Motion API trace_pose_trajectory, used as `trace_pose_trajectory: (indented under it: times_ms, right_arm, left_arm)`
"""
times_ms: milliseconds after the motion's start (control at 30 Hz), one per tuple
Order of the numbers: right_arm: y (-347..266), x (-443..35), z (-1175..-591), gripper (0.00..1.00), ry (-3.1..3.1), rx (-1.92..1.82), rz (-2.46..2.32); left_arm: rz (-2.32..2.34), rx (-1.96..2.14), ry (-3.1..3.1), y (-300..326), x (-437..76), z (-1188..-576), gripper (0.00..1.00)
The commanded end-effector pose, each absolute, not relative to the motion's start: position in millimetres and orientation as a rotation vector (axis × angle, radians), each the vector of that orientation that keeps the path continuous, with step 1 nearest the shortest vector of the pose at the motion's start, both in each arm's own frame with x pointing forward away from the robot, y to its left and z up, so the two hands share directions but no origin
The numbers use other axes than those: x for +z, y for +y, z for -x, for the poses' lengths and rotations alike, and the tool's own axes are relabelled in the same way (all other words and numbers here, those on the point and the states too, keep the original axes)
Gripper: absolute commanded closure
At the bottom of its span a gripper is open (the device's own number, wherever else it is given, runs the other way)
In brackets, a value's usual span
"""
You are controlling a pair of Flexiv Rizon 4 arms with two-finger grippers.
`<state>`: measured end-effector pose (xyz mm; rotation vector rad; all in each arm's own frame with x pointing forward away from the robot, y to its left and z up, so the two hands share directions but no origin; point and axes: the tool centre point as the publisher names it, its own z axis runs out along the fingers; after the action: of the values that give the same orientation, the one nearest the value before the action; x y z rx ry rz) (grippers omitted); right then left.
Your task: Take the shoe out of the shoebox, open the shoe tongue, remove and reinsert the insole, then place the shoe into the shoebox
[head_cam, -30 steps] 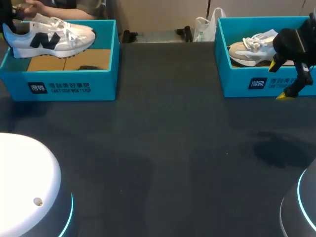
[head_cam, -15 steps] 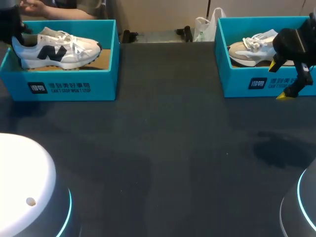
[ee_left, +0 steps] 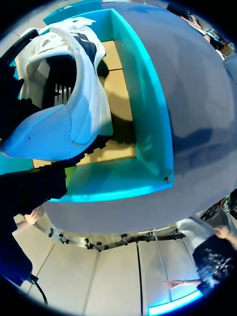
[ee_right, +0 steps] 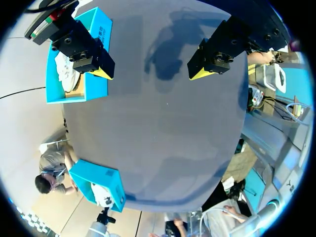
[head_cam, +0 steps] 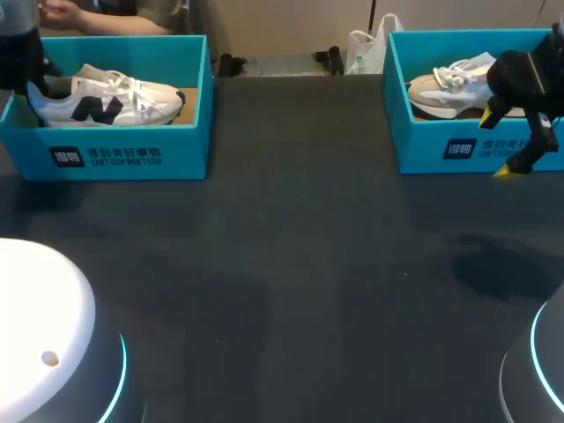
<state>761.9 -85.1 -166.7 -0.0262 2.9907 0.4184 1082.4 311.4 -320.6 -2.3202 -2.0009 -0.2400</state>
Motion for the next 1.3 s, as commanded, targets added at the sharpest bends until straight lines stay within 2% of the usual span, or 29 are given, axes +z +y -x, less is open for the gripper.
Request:
trace_pose_trajectory:
  times_ms: [33, 1100, 1133, 1167, 1300]
  right_arm:
    - [-84, -167, -763, 0.00, 2.994, 0.416, 0.025]
    - [-84, -167, -763, 0.00, 2.994, 0.416, 0.025]
    - [-84, -167, -763, 0.00, 2.994, 0.416, 0.025]
    - [-84, -167, -763, 0.00, 2.994, 0.416, 0.025]
    - [-84, -167, -763, 0.00, 2.994, 0.416, 0.025]
  left_arm:
    - [2.334, -0.241, -2.000, 311, -325, -1073, 1.00]
    - [2.250, -0.202, -1.919, 309, -381, -1055, 0.99]
    - [2.247, -0.203, -1.917, 310, -382, -1055, 0.85]
    - [2.255, -0.178, -1.907, 311, -383, -1055, 0.75]
    - [2.256, -0.159, -1.899, 313, -383, -1057, 0.57]
